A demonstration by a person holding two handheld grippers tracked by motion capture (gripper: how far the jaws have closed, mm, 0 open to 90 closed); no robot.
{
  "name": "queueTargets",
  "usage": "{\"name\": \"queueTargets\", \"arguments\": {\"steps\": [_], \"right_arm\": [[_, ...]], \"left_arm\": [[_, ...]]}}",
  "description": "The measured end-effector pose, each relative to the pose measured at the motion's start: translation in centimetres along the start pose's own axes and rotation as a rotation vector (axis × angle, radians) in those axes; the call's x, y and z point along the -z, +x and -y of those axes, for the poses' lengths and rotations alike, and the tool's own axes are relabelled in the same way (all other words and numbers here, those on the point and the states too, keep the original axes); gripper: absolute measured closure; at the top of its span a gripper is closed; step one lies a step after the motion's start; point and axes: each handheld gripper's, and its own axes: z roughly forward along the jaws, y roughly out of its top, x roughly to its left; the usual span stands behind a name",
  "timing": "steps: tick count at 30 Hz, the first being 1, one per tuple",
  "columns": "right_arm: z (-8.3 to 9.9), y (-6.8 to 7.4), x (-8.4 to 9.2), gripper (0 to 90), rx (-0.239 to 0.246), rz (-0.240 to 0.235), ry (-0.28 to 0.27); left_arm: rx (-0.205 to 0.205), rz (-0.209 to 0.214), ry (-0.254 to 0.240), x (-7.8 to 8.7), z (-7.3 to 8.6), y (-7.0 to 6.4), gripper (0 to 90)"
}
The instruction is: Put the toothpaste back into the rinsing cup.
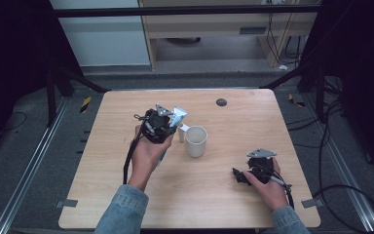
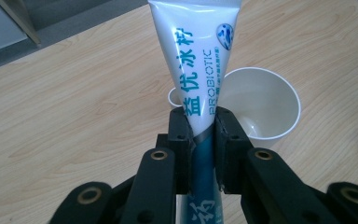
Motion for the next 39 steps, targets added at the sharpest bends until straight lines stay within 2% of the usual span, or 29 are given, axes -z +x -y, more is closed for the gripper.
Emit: {"name": "queueTargets", "arguments": {"steps": [17, 28, 34, 39], "right_arm": [[0.0, 0.0, 0.0, 0.6, 0.01, 0.003, -0.002], [0.0, 0.0, 0.0, 0.6, 0.0, 0.001, 0.001], [0.0, 0.0, 0.0, 0.6, 0.0, 0.001, 0.002], [0.0, 0.0, 0.0, 0.6, 0.0, 0.001, 0.002]], "left_arm": [[-0.018, 0.006, -0.072, 1.0, -2.1, -1.2, 78.3], [-0.028, 0.001, -0.115, 1.6, -3.4, -1.8, 78.4], [-0.041, -0.001, -0.119, 1.7, -4.0, -2.1, 78.4], [-0.037, -0.002, -0.131, 1.6, -4.4, -2.4, 78.4]]}}
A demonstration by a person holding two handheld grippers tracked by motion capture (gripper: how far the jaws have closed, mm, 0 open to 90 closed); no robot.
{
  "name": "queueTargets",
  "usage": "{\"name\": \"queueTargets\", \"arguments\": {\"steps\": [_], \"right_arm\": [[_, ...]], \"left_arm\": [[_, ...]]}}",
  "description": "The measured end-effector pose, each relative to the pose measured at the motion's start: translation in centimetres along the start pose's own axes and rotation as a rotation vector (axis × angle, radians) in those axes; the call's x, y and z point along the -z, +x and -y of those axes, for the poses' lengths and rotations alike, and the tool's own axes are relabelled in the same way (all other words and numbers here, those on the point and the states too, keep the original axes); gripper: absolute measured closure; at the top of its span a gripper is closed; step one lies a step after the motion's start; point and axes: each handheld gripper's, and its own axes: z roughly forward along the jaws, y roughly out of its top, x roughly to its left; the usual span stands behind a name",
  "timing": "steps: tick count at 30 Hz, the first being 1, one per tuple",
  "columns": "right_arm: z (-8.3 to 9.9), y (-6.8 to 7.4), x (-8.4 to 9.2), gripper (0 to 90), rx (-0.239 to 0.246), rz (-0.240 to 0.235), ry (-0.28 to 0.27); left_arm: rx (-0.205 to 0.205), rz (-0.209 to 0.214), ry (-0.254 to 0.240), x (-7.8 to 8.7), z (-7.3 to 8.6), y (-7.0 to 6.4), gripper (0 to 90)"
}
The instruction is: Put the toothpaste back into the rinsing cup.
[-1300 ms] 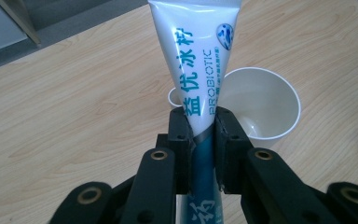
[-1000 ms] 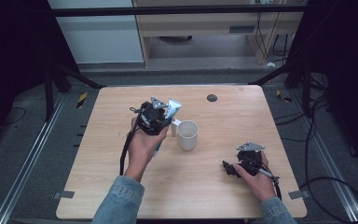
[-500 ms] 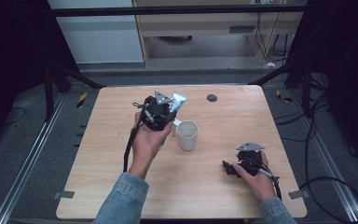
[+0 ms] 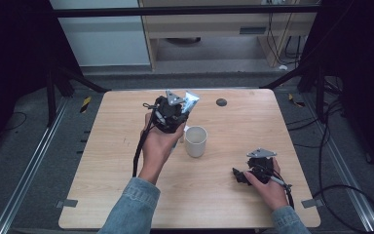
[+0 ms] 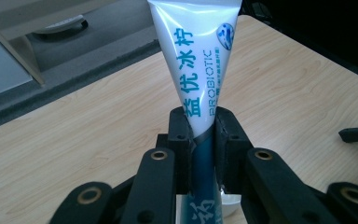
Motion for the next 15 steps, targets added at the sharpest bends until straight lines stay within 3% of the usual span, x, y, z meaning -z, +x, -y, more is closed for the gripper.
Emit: {"name": "queueTargets", "arguments": {"steps": [15], "right_arm": [[0.0, 0.0, 0.0, 0.6, 0.001, 0.0, 0.0]], "left_arm": [[0.009, -0.028, -0.072, -0.7, -0.9, -1.5, 78.4]]}}
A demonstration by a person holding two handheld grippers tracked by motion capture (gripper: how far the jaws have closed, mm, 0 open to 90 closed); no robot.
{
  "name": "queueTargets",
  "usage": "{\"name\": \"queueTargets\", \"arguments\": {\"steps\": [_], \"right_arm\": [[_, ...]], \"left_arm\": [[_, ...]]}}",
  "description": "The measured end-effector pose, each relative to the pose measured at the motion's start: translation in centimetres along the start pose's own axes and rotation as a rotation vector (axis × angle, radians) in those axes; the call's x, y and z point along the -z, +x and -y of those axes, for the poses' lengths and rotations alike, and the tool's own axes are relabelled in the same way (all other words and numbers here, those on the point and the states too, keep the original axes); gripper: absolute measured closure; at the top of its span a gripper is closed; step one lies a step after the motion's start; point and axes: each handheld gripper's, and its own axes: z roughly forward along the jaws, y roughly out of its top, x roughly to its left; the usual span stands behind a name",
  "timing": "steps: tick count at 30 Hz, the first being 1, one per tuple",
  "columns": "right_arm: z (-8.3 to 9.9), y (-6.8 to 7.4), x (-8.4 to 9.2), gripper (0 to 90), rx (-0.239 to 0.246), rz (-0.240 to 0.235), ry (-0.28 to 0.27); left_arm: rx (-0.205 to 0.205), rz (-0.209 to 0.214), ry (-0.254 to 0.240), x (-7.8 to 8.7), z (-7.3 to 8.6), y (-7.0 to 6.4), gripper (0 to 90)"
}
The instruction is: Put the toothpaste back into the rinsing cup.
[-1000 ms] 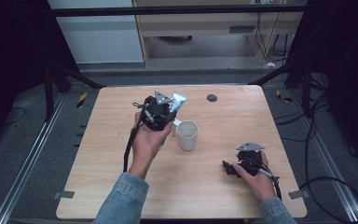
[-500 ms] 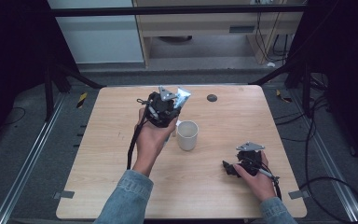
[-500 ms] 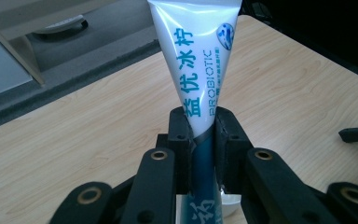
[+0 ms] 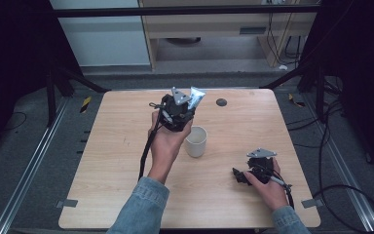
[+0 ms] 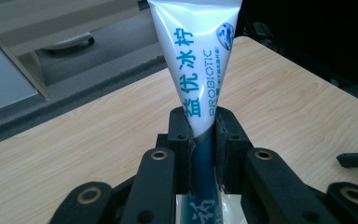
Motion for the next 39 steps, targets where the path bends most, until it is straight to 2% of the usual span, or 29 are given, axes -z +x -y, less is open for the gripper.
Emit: {"name": "queueTargets", "arguments": {"steps": [3, 7, 9, 10, 12, 18, 29, 31, 35, 39], "right_arm": [[0.0, 0.0, 0.0, 0.6, 0.0, 0.0, 0.0], [0.0, 0.0, 0.0, 0.6, 0.007, 0.002, -0.003], [0.0, 0.0, 0.0, 0.6, 0.009, 0.003, -0.002], [0.0, 0.0, 0.0, 0.6, 0.007, 0.002, -0.002], [0.0, 0.0, 0.0, 0.7, 0.007, 0.002, -0.002], [0.0, 0.0, 0.0, 0.6, 0.007, 0.002, -0.002], [0.0, 0.0, 0.0, 0.6, 0.007, 0.002, -0.002], [0.0, 0.0, 0.0, 0.6, 0.007, 0.002, -0.002], [0.0, 0.0, 0.0, 0.6, 0.003, 0.0, -0.002], [0.0, 0.0, 0.0, 0.7, 0.004, -0.005, 0.0]], "left_arm": [[-0.015, -0.012, -0.015, -0.2, 0.0, -0.2, 78.4], [-0.001, -0.004, -0.024, -0.4, -0.2, -0.6, 78.4], [-0.006, -0.004, -0.028, -0.5, -0.3, -0.7, 78.4], [-0.025, -0.019, -0.042, -0.5, -0.5, -0.9, 78.4], [-0.019, -0.017, -0.048, -0.5, -0.5, -0.8, 78.4], [-0.027, -0.031, -0.05, -1.3, -0.5, -0.8, 78.4], [-0.015, -0.03, -0.094, -2.0, -0.5, -1.1, 78.4], [0.006, -0.02, -0.099, -2.3, -0.4, -1.2, 78.4], [0.006, -0.021, -0.095, -2.6, -0.4, -1.2, 78.4], [-0.003, -0.026, -0.122, -2.7, -0.6, -1.3, 78.4]]}}
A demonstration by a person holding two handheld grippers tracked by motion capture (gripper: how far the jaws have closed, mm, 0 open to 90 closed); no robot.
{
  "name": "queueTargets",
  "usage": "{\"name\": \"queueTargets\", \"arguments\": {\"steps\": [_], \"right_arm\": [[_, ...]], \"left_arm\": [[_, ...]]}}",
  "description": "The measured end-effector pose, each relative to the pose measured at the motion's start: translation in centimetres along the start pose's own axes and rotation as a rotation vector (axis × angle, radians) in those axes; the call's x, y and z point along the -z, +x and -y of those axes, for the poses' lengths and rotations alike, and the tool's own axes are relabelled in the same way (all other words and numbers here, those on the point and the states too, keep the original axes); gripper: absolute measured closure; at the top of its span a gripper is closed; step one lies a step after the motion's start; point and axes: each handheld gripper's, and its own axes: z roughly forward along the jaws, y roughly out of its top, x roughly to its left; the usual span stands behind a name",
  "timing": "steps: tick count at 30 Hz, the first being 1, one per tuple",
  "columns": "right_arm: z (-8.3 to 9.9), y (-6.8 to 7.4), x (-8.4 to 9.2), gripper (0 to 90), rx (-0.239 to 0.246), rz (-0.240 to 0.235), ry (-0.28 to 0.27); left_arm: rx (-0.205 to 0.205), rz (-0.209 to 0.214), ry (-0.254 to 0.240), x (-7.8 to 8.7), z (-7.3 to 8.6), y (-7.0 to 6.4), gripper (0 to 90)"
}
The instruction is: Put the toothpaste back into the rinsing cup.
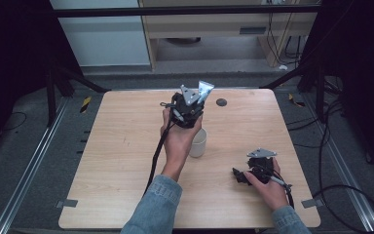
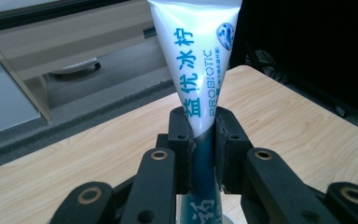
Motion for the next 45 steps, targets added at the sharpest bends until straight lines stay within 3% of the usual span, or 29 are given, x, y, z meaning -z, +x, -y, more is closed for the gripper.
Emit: {"name": "queueTargets", "arguments": {"steps": [7, 13, 18, 34, 45], "right_arm": [[0.0, 0.0, 0.0, 0.7, 0.002, 0.002, -0.002], [0.0, 0.0, 0.0, 0.6, 0.003, 0.002, -0.003], [0.0, 0.0, 0.0, 0.7, 0.003, 0.002, -0.002], [0.1, 0.0, 0.1, 0.7, 0.006, 0.003, -0.002], [0.2, 0.0, 0.2, 0.7, -0.004, 0.001, -0.001]], "left_arm": [[-0.004, -0.003, -0.02, 0.2, 0.1, 0.4, 78.4], [0.024, 0.0, -0.025, 0.1, 0.4, 0.7, 78.4], [0.013, 0.004, -0.076, 0.1, 0.5, 0.9, 78.4], [0.045, 0.029, -0.12, -1.5, 1.7, 0.2, 78.2], [0.01, 0.025, -0.147, -2.5, 3.0, -0.1, 78.2]]}}
